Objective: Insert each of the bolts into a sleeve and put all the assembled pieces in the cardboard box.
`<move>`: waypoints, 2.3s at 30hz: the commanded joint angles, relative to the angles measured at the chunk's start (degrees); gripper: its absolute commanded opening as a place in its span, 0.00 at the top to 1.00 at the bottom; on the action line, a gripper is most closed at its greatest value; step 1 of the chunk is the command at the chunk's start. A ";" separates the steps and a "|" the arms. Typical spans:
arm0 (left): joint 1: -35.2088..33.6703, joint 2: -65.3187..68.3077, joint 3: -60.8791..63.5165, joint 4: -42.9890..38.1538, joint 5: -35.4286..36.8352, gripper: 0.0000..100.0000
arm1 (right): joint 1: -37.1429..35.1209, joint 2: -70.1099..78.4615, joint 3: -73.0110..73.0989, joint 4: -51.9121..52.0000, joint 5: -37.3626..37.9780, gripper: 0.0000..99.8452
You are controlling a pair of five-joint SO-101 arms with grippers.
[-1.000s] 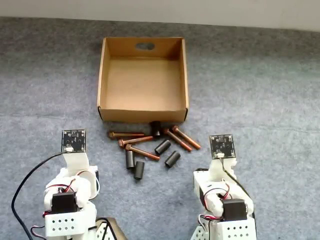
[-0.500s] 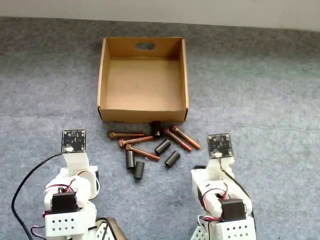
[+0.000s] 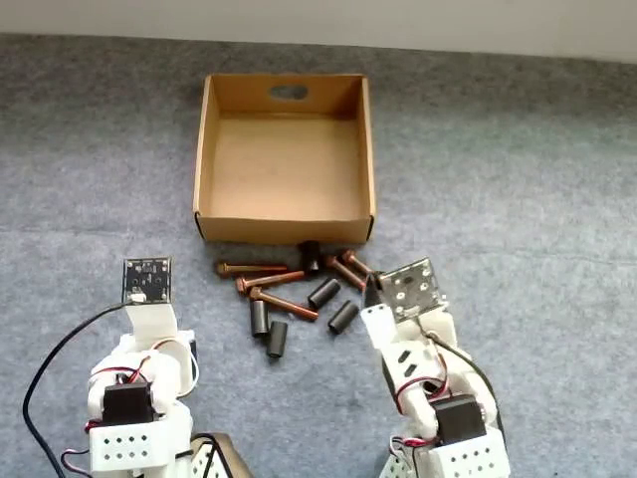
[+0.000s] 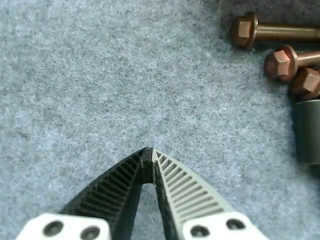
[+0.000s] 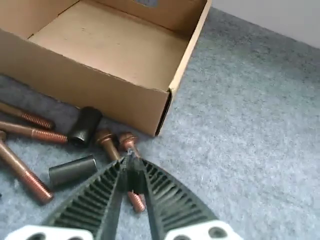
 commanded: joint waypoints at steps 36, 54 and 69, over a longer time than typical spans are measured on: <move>0.92 0.31 1.10 -0.53 0.35 0.98 | -12.18 102.29 -49.63 2.07 -31.21 0.83; 0.92 0.31 1.10 -0.53 0.35 0.98 | -14.99 79.60 -36.88 3.91 -27.60 0.83; 0.92 0.31 1.10 -0.53 0.35 0.98 | -19.91 102.20 -45.49 3.74 -19.78 0.83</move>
